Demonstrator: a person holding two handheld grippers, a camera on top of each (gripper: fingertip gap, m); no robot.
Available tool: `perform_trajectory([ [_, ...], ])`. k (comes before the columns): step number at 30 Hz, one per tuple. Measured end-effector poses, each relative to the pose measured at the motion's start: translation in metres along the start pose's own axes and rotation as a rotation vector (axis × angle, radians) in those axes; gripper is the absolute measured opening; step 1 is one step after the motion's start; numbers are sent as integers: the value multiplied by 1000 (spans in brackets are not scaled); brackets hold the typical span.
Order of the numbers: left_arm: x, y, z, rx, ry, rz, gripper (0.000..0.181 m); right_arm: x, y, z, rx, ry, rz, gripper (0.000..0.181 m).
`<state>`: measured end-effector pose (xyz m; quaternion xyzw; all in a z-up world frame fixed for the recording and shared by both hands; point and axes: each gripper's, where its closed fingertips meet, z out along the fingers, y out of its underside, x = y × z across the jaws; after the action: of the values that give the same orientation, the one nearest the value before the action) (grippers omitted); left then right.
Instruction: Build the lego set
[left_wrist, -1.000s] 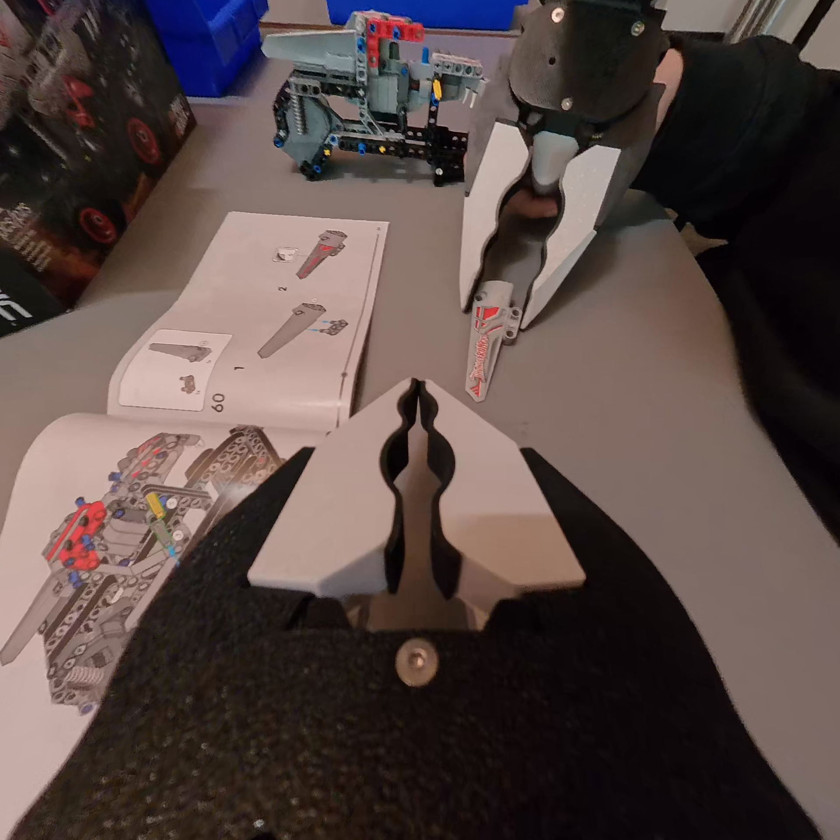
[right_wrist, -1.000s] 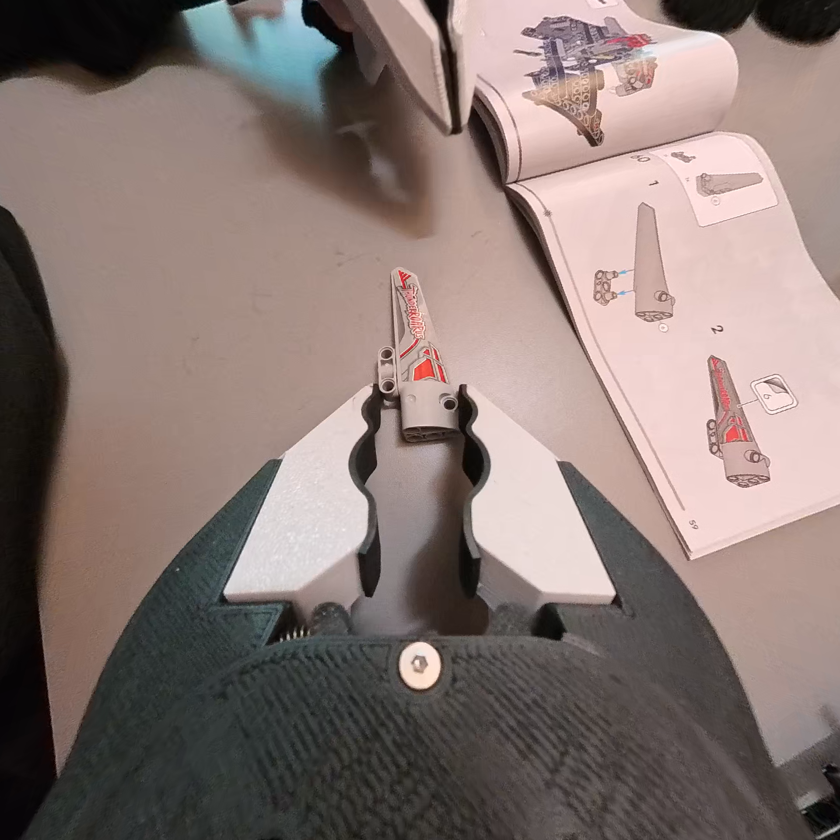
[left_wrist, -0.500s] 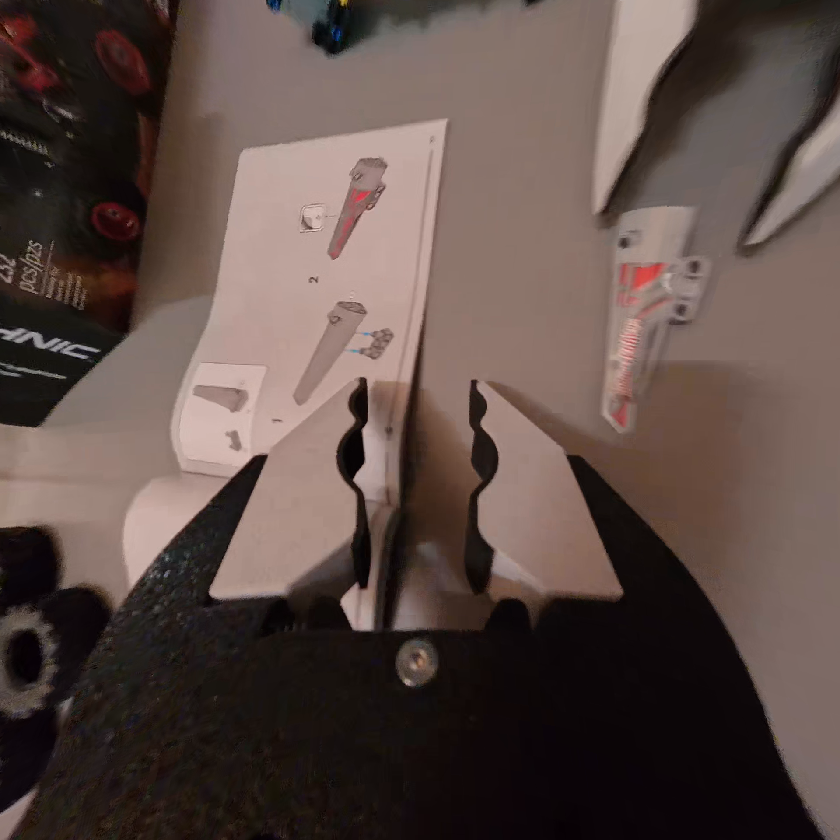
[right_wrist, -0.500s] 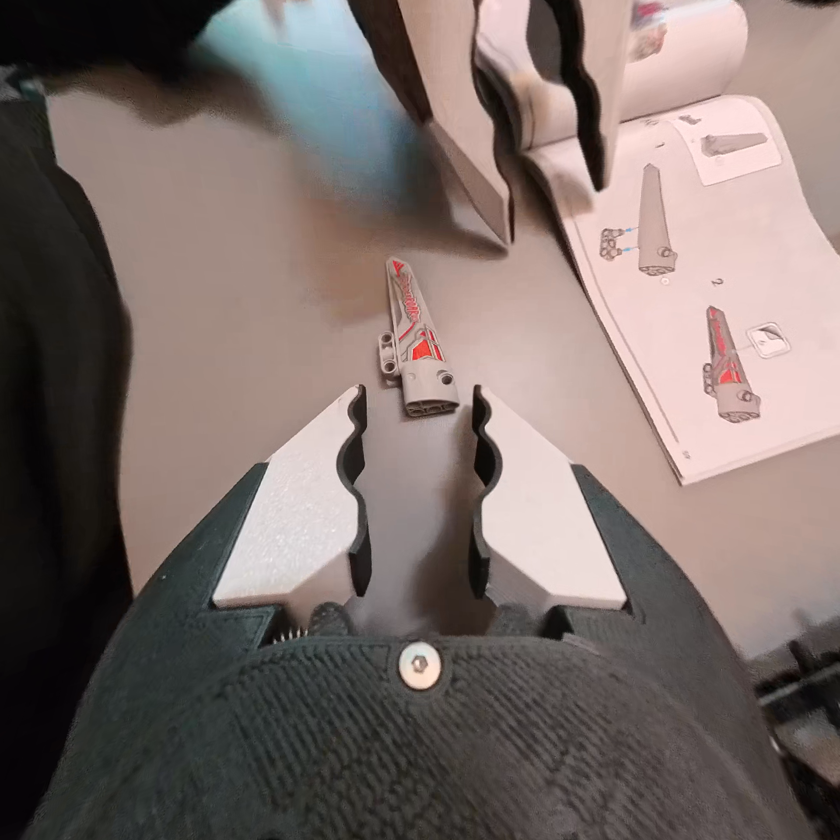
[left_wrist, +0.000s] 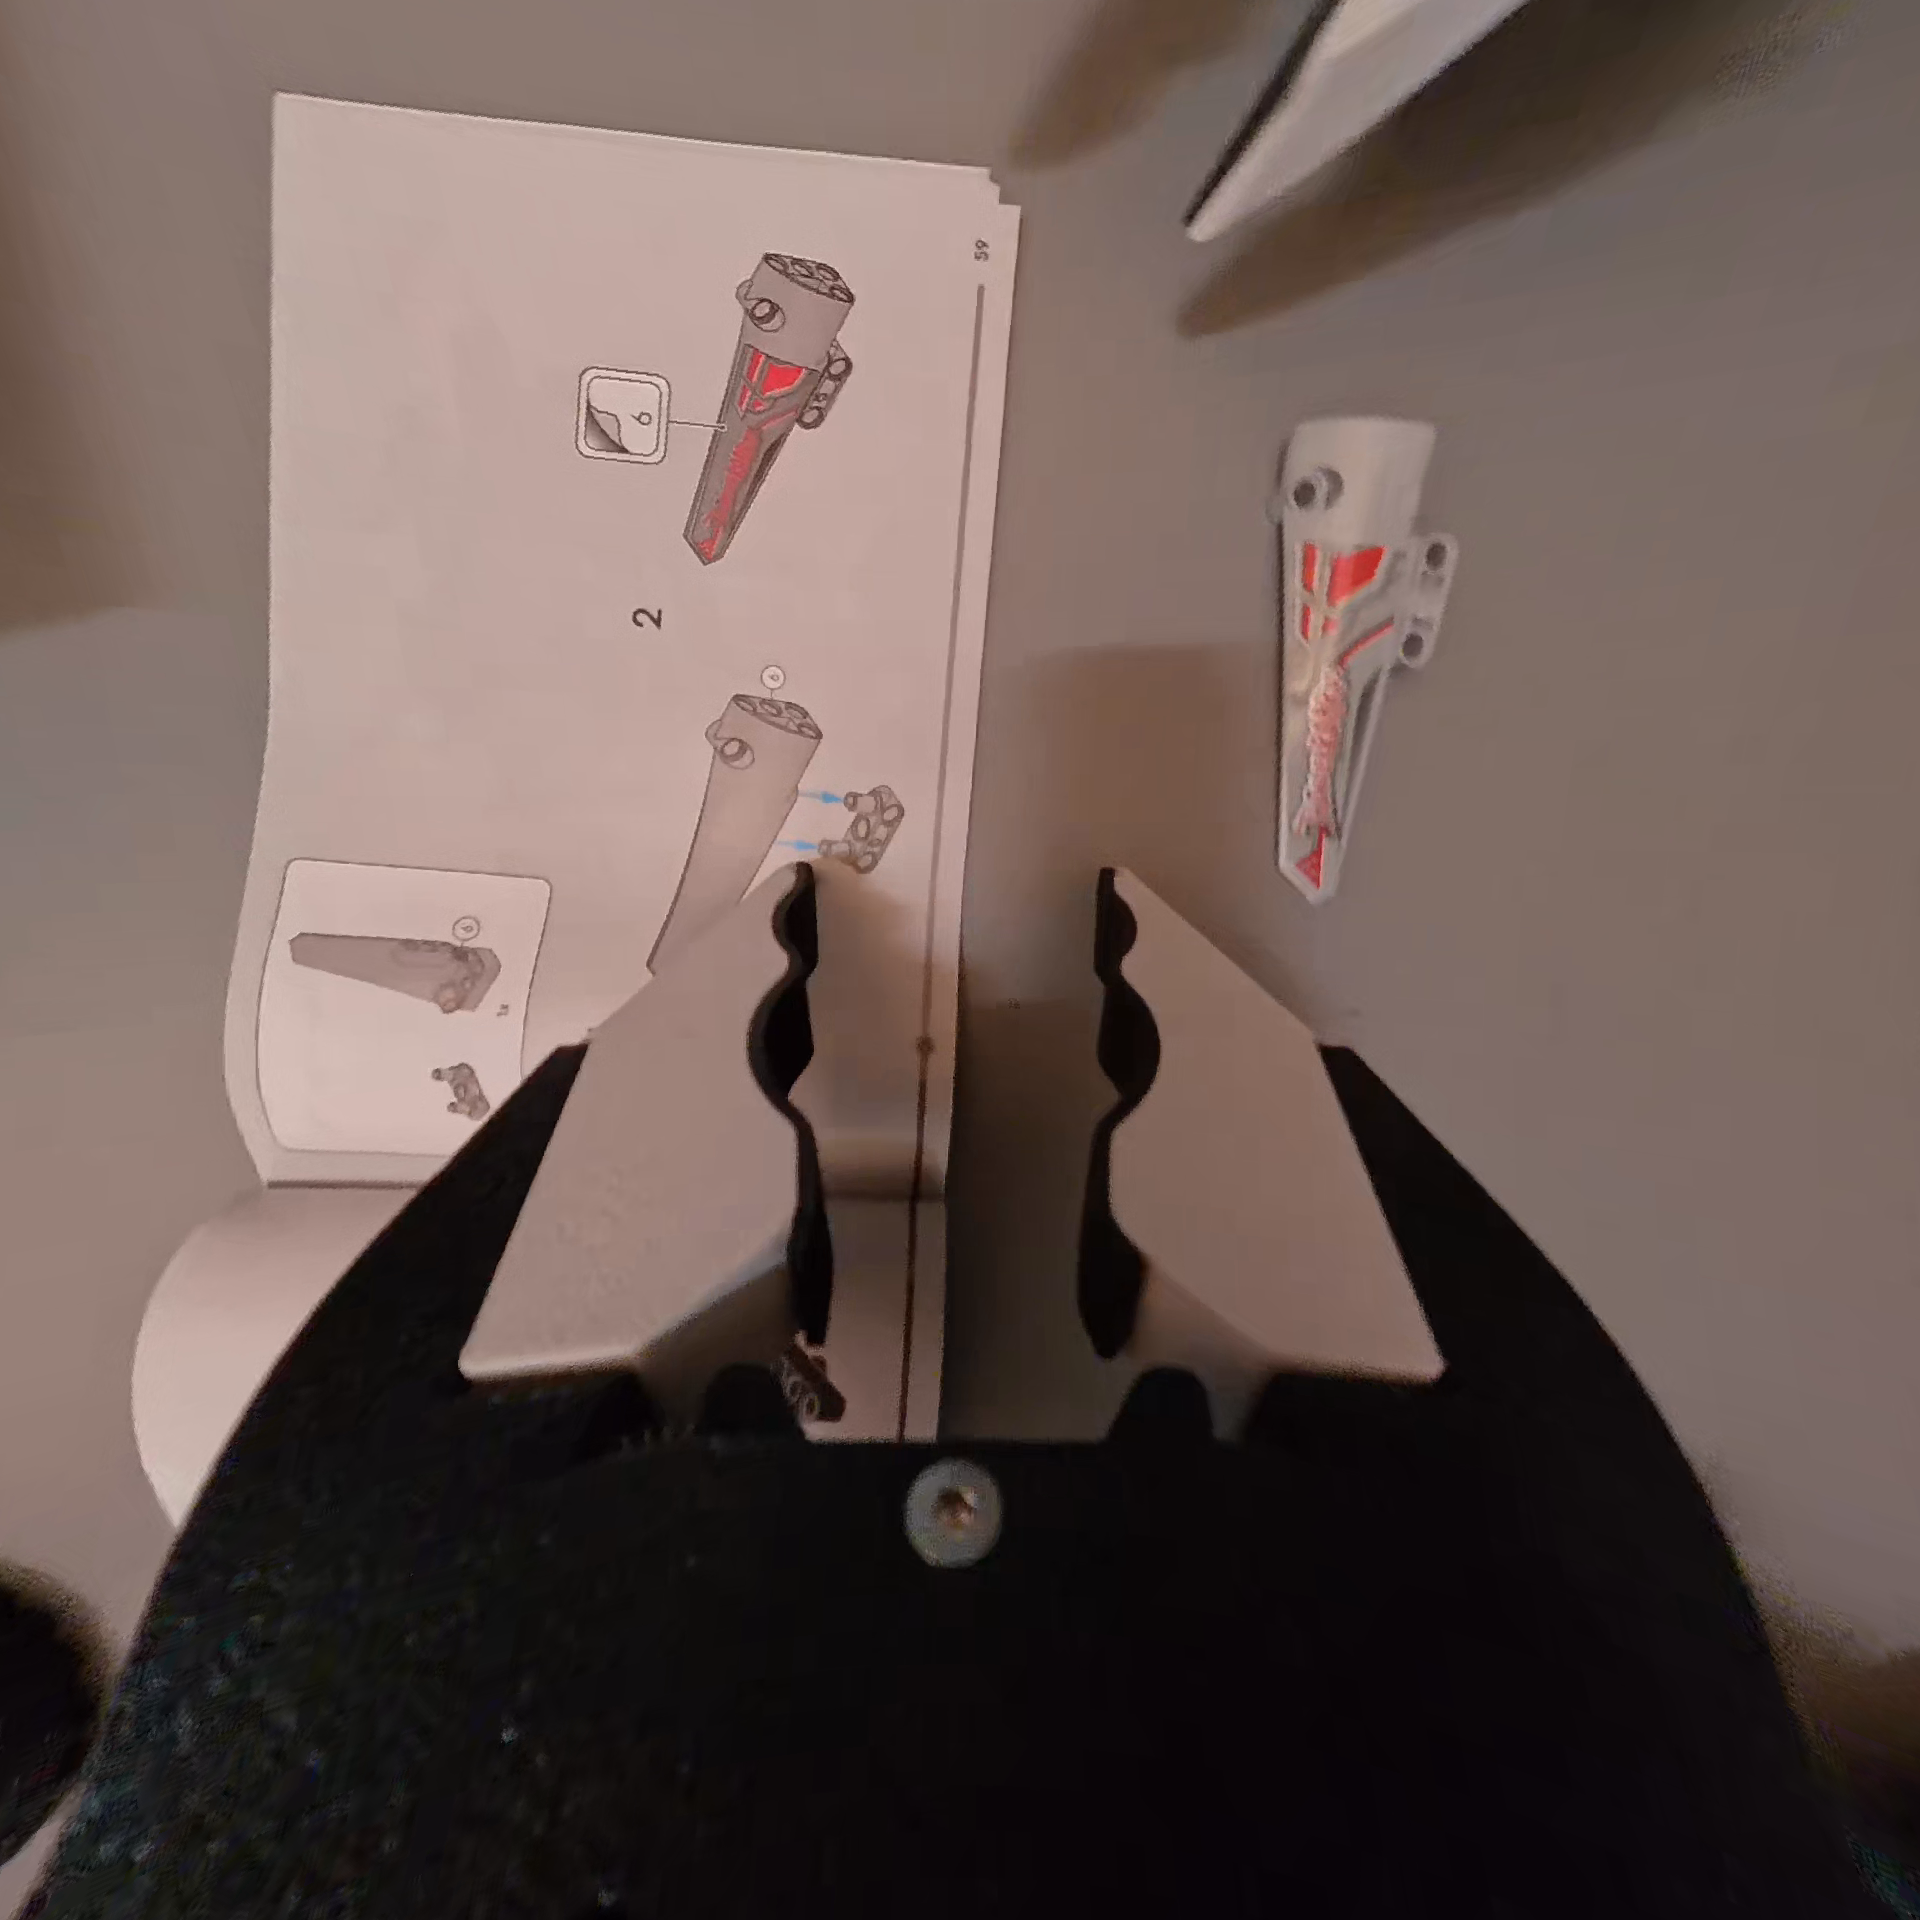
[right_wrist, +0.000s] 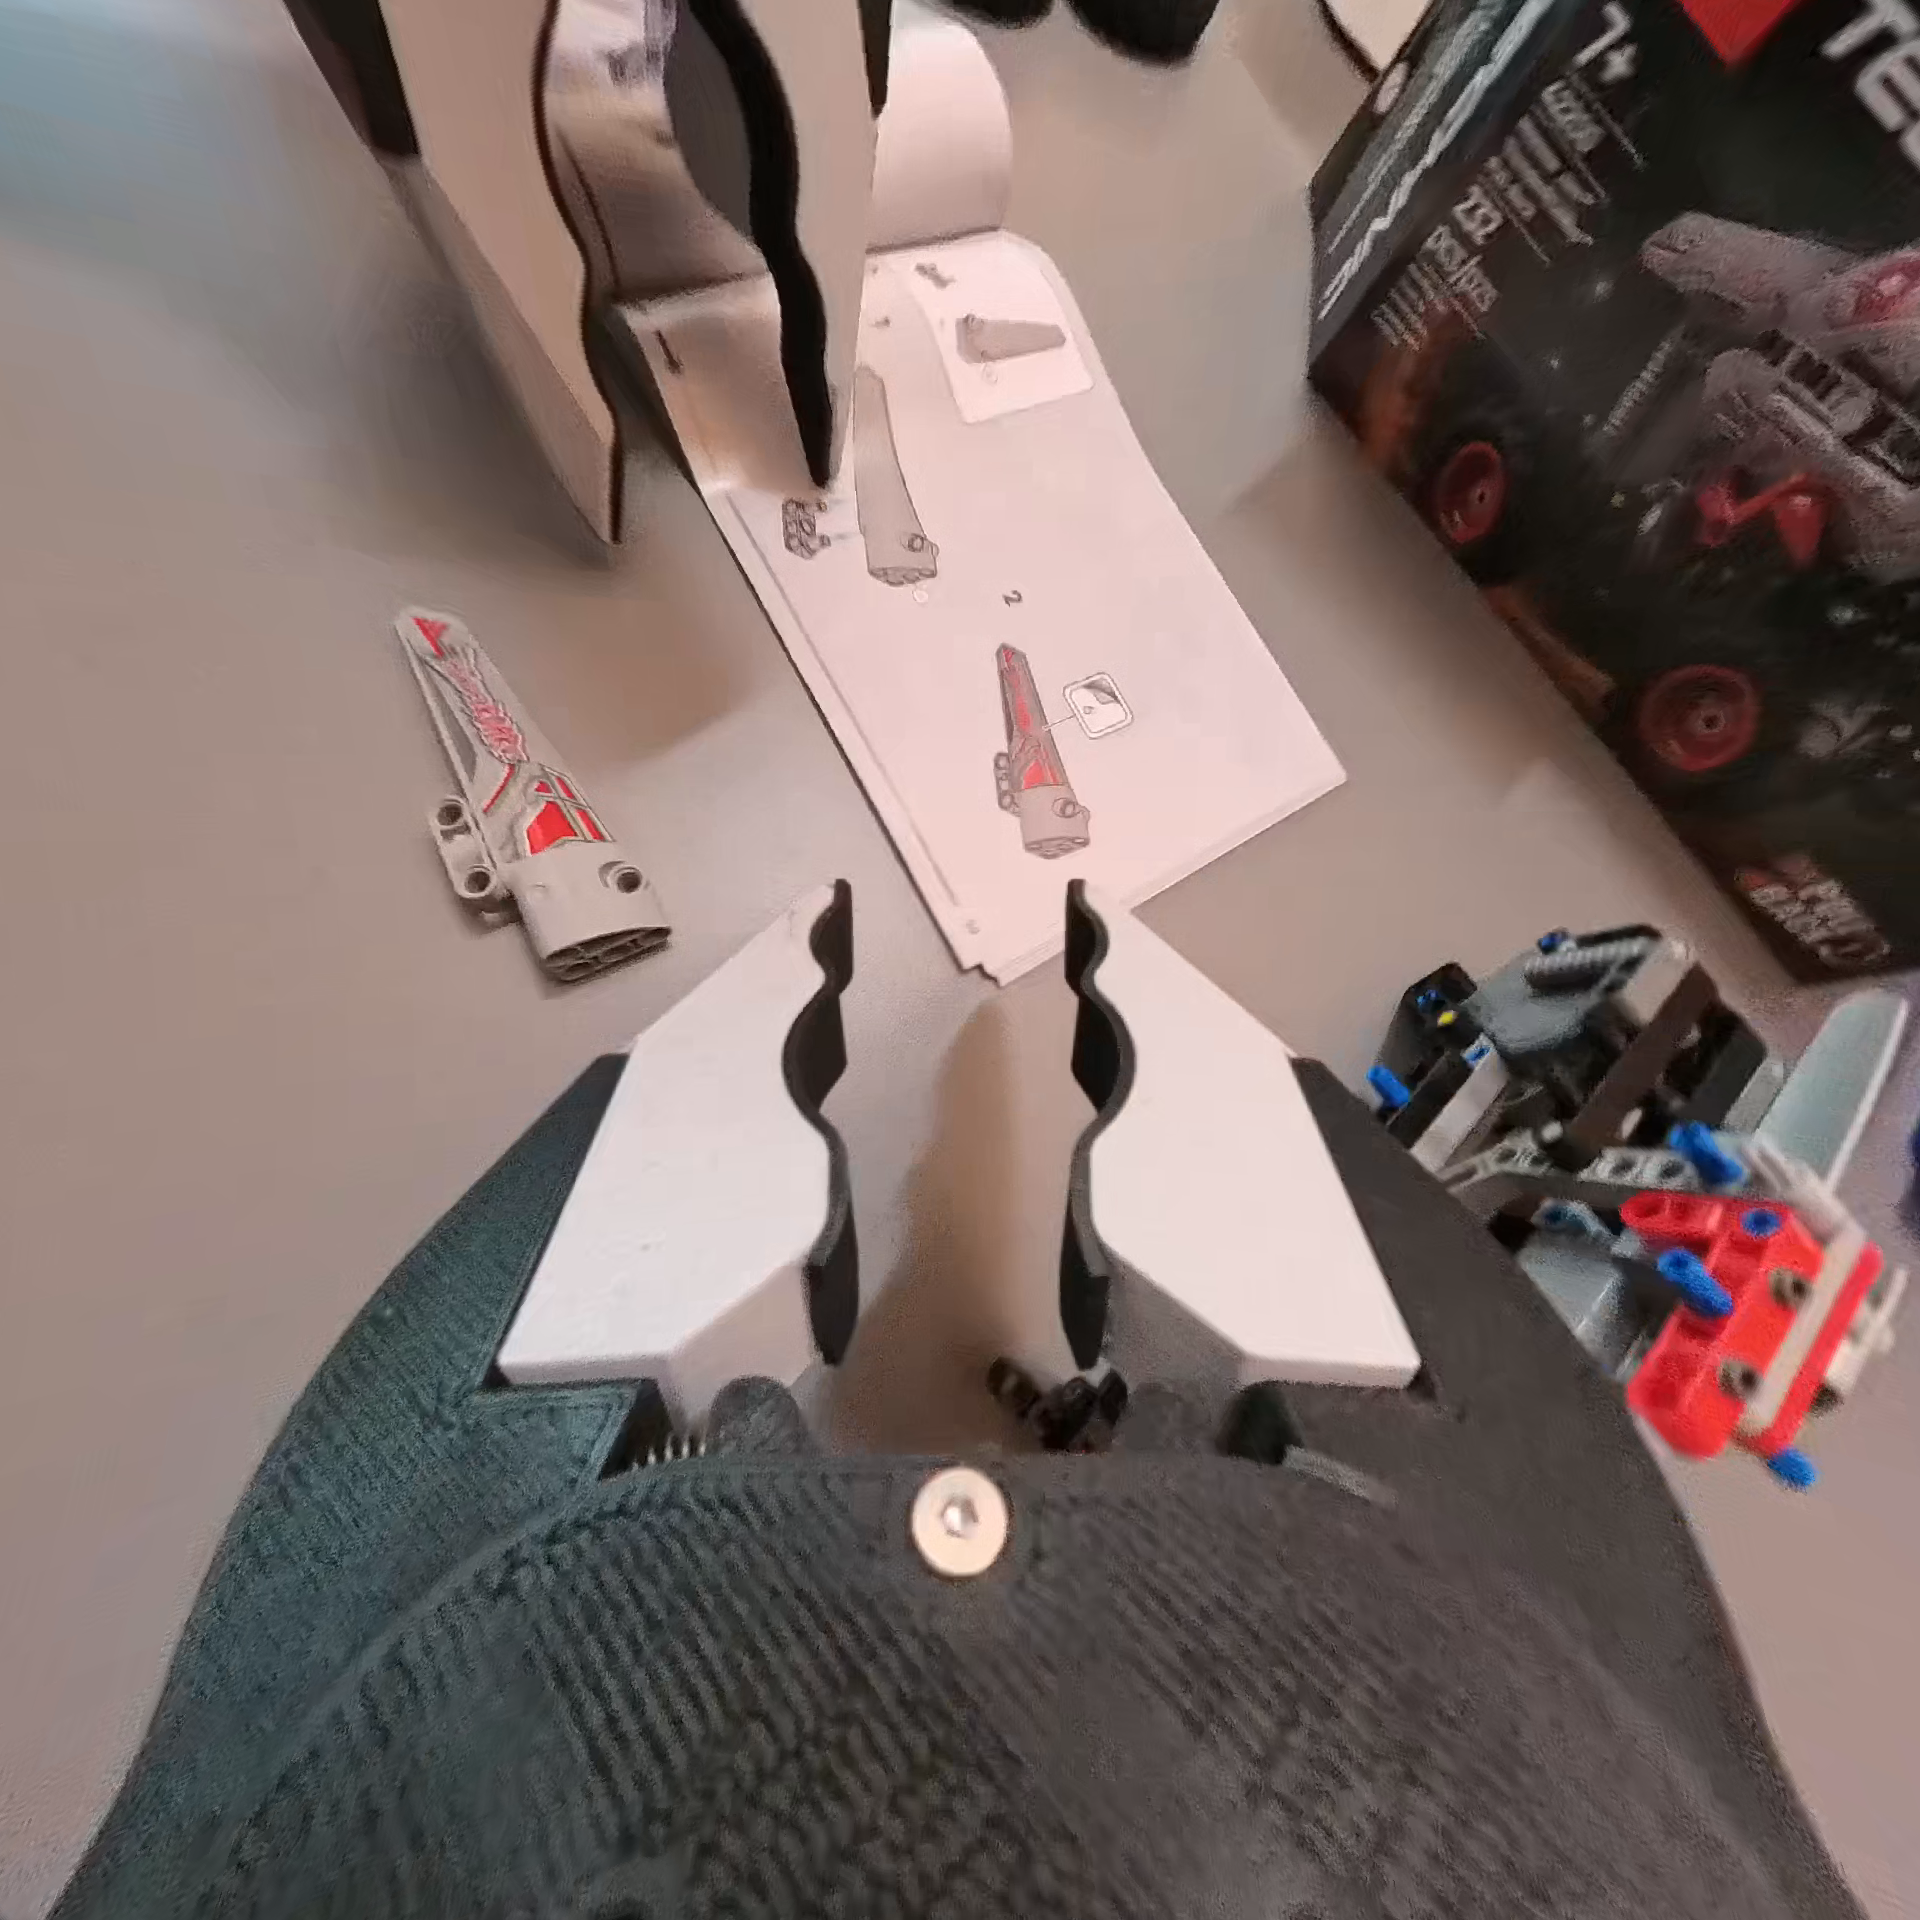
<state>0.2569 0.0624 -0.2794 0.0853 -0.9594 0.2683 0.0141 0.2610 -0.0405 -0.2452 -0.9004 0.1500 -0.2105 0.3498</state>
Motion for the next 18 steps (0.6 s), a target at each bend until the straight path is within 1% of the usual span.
perform_trajectory([
  [3, 3, 6, -3, -27, -21, 89, 52, 1, 1, 12, -47, 10, -102, 43],
  [5, 7, 10, -3, -45, -13, 119, 48, 0, -3, 18, -37, -9, -125, 45],
  [8, 11, 14, -6, -54, 8, 103, 48, -2, -8, 22, -20, -63, -109, 47],
  [11, 12, 18, -12, -54, 26, 81, 46, -8, -8, 21, -24, -121, -131, 50],
  [14, 8, 20, -16, -54, 19, 73, 44, -21, -5, 21, -28, -192, -197, 53],
  [18, 0, 25, -21, -86, -18, 76, 38, -24, 3, 27, -64, -220, -204, 52],
])
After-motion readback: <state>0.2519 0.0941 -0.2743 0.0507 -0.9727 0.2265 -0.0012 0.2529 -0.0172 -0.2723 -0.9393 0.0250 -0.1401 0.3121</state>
